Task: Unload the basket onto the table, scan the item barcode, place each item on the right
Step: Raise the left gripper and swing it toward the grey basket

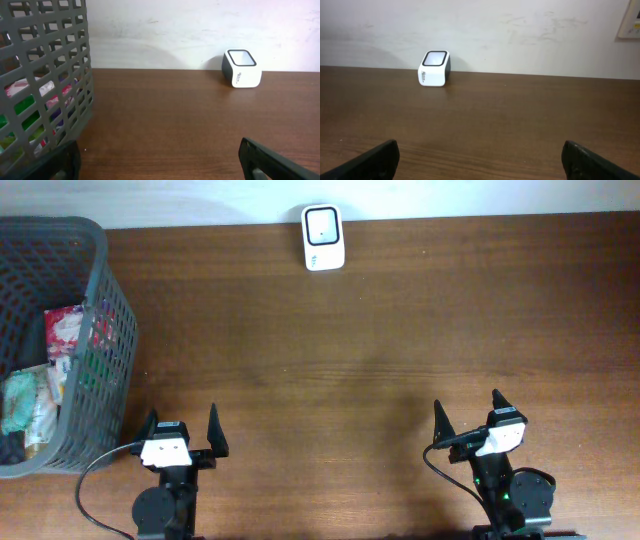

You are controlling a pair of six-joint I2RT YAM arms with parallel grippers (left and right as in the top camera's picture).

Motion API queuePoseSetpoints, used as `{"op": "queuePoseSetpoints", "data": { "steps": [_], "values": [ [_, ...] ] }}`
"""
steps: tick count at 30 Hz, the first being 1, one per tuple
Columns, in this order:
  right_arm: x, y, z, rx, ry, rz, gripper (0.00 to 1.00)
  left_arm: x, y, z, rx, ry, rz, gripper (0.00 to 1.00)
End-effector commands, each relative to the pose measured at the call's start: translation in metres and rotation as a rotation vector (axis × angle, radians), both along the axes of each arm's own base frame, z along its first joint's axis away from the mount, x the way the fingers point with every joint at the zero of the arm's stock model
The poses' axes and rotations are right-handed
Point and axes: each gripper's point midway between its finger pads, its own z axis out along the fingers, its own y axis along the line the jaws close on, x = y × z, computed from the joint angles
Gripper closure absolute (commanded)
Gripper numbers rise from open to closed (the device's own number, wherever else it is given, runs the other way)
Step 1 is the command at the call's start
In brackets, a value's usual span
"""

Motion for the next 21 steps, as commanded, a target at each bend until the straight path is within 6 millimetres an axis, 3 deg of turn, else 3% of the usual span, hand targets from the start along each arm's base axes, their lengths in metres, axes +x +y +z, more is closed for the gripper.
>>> {"op": "queuePoseSetpoints", "data": {
  "steps": [1,9,11,13,18,21],
  "values": [
    [0.000,0.000,-0.004,-0.005,0.007,0.000,0.01,0.000,-0.001,-0.002,0.014,0.005,-0.010,0.01],
    [0.000,0.000,-0.004,-0.005,0.007,0.000,0.01,0.000,-0.002,0.003,0.014,-0.015,-0.015,0.01],
    [0.000,0.000,-0.004,-0.005,0.007,0.000,0.01,0.001,-0.013,0.010,0.004,-0.044,-0.080,0.01],
    [0.000,0.000,-0.004,-0.005,0.007,0.000,0.01,-0.003,-0.039,0.037,0.010,-0.154,-0.228,0.01],
    [0.000,0.000,-0.004,-0.005,0.007,0.000,0.01,-0.024,-0.058,0.108,0.068,-0.460,-0.342,0.01],
    [0.000,0.000,-0.004,-0.005,0.007,0.000,0.01,-0.051,-0.060,0.156,0.113,-0.683,-0.347,0.01]
  ]
}}
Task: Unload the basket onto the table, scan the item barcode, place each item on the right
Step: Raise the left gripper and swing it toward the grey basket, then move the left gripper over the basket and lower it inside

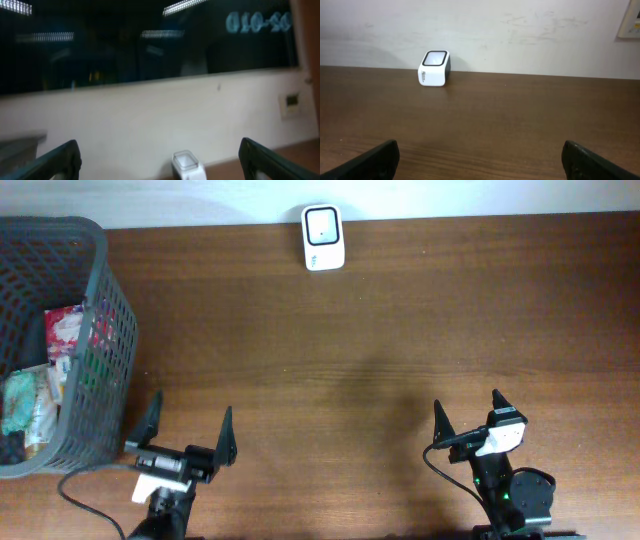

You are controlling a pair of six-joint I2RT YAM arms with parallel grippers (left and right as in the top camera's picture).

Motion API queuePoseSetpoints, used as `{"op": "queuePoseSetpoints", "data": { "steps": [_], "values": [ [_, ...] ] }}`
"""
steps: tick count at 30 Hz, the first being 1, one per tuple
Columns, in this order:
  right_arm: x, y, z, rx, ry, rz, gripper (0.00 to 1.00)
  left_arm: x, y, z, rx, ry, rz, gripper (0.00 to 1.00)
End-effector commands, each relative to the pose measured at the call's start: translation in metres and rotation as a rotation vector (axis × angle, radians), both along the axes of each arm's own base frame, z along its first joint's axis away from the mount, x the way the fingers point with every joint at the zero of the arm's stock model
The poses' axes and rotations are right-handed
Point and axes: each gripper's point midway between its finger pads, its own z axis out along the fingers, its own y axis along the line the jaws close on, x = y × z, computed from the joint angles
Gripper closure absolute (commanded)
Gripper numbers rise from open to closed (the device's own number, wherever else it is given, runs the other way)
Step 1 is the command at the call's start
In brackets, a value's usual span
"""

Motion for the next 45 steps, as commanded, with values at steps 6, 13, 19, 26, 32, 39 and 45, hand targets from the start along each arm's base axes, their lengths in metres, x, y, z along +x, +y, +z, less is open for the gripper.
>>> {"op": "queuePoseSetpoints", "data": {
  "steps": [6,13,19,26,32,39,45],
  "values": [
    [0.000,0.000,-0.004,-0.006,0.005,0.000,0.01,-0.032,-0.006,0.085,0.008,-0.114,-0.037,0.01],
    [0.000,0.000,-0.004,-0.006,0.005,0.000,0.01,0.012,-0.015,0.130,0.098,0.304,-0.067,0.01],
    [0.000,0.000,-0.004,-0.006,0.005,0.000,0.01,0.026,-0.045,0.167,0.146,0.332,-0.263,0.01],
    [0.000,0.000,-0.004,-0.006,0.005,0.000,0.01,0.081,-0.019,0.143,0.150,0.875,-0.125,0.01],
    [0.000,0.000,-0.004,-0.006,0.005,0.000,0.01,0.106,-0.004,0.091,0.209,1.220,-0.073,0.01],
    [0.000,0.000,-0.004,-0.006,0.005,0.000,0.01,0.129,0.005,0.067,0.218,1.393,-0.037,0.01],
    [0.000,0.000,-0.004,-0.006,0.005,0.000,0.01,0.152,0.006,0.090,0.104,1.286,0.000,0.01]
  ]
}}
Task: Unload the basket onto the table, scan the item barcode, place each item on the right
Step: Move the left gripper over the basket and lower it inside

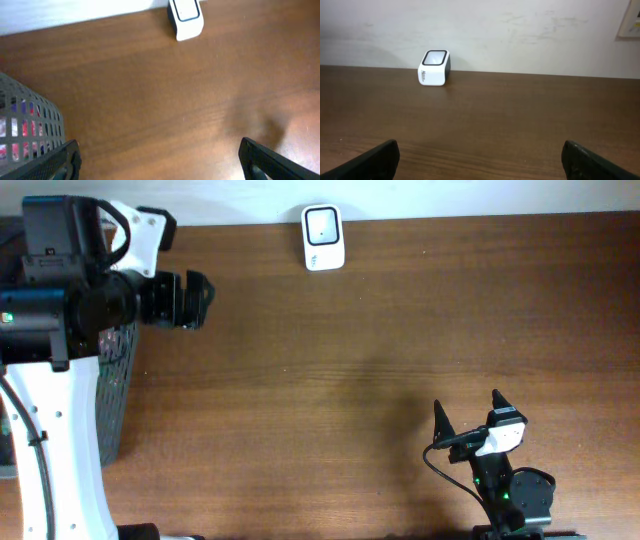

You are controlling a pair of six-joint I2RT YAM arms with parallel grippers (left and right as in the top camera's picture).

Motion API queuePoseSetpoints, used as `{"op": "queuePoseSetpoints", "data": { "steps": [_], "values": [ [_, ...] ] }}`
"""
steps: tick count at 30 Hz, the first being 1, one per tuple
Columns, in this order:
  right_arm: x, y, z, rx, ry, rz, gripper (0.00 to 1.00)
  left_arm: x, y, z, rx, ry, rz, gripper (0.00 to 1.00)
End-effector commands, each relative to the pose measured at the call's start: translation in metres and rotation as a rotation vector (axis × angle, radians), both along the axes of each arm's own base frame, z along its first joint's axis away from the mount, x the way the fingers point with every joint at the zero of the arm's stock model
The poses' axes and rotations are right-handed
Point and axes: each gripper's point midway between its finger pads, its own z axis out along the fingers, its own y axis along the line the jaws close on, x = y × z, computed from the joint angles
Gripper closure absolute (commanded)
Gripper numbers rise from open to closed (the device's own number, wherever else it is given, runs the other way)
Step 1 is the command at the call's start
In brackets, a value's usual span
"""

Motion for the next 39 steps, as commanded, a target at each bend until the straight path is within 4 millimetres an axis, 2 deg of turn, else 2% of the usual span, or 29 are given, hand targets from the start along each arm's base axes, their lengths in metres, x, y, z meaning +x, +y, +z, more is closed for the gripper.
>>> {"op": "queuePoseSetpoints", "data": {
  "steps": [1,8,11,13,16,19,36,38,39],
  "values": [
    [0.000,0.000,-0.003,-0.006,0.003,0.000,0.01,0.002,0.000,0.018,-0.045,-0.053,0.040,0.01],
    [0.000,0.000,-0.003,-0.006,0.003,0.000,0.01,0.003,0.000,0.018,-0.045,-0.057,0.040,0.01],
    [0.000,0.000,-0.003,-0.006,0.003,0.000,0.01,0.011,0.000,0.032,-0.074,-0.109,0.070,0.01],
    [0.000,0.000,-0.003,-0.006,0.003,0.000,0.01,0.019,0.000,0.048,-0.082,-0.177,0.074,0.01],
    [0.000,0.000,-0.003,-0.006,0.003,0.000,0.02,0.024,0.001,0.058,-0.080,-0.225,0.075,0.01],
    [0.000,0.000,-0.003,-0.006,0.003,0.000,0.01,0.024,0.009,0.055,-0.046,-0.217,0.112,0.01],
    [0.000,0.000,-0.003,-0.006,0.003,0.000,0.01,0.024,0.010,0.055,-0.049,-0.216,0.119,0.01],
    [0.000,0.000,-0.003,-0.006,0.003,0.000,0.01,0.026,0.019,0.054,-0.017,-0.217,0.168,0.01],
    [0.000,0.000,-0.003,-0.006,0.003,0.000,0.01,0.027,0.031,0.053,0.008,-0.215,0.234,0.01]
  ]
}}
